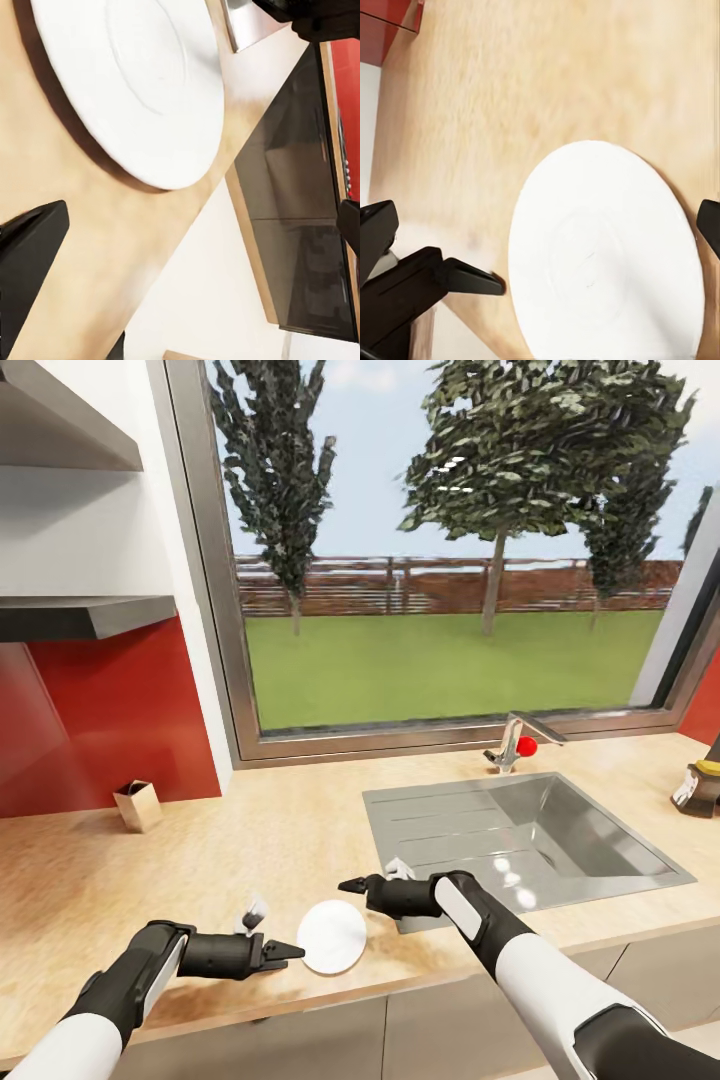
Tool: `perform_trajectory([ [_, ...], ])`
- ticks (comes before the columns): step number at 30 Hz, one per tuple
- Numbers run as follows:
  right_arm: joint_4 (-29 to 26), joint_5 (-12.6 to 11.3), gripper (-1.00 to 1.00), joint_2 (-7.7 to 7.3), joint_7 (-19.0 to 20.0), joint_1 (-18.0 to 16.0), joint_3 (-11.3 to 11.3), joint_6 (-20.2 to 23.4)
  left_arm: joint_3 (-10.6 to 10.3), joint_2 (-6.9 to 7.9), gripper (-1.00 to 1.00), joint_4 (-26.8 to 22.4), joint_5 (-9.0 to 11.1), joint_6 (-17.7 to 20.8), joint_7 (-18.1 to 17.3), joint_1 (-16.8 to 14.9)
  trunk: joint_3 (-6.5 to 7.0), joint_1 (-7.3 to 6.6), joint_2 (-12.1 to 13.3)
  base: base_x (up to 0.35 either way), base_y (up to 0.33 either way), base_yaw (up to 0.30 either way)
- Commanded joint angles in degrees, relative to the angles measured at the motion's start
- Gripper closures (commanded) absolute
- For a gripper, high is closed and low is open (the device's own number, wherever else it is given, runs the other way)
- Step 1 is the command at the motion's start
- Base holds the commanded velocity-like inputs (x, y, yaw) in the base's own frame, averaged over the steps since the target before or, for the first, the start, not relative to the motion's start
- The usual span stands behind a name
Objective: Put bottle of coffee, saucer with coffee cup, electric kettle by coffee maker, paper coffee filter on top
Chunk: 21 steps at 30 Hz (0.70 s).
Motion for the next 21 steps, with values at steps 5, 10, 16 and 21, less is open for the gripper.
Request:
perform_trajectory([
  [5,1.04,-0.02,-1.0,0.02,0.0,-0.07,0.16,0.09,0.01,-0.01,-1.0,0.02,-0.59,0.66,-0.1,0.0,-0.15,0.04,-0.13,0.0,0.0,0.0],
  [10,1.96,-0.02,-1.0,0.09,-0.03,-0.07,0.16,0.09,0.12,0.06,-1.0,-0.03,-0.65,0.6,-0.07,0.0,-0.15,0.04,-0.13,0.0,0.0,0.0],
  [16,3.21,-0.1,-1.0,0.31,0.03,-0.07,0.16,0.09,0.13,0.0,-1.0,-0.14,-0.65,0.59,0.68,0.01,-0.15,0.04,-0.13,0.066,0.0,0.0],
  [21,3.31,-0.11,-1.0,0.33,0.05,-0.07,0.16,0.09,0.13,0.07,-1.0,-0.11,-0.66,0.59,0.85,0.01,-0.15,0.04,-0.13,0.076,0.0,0.0],
])
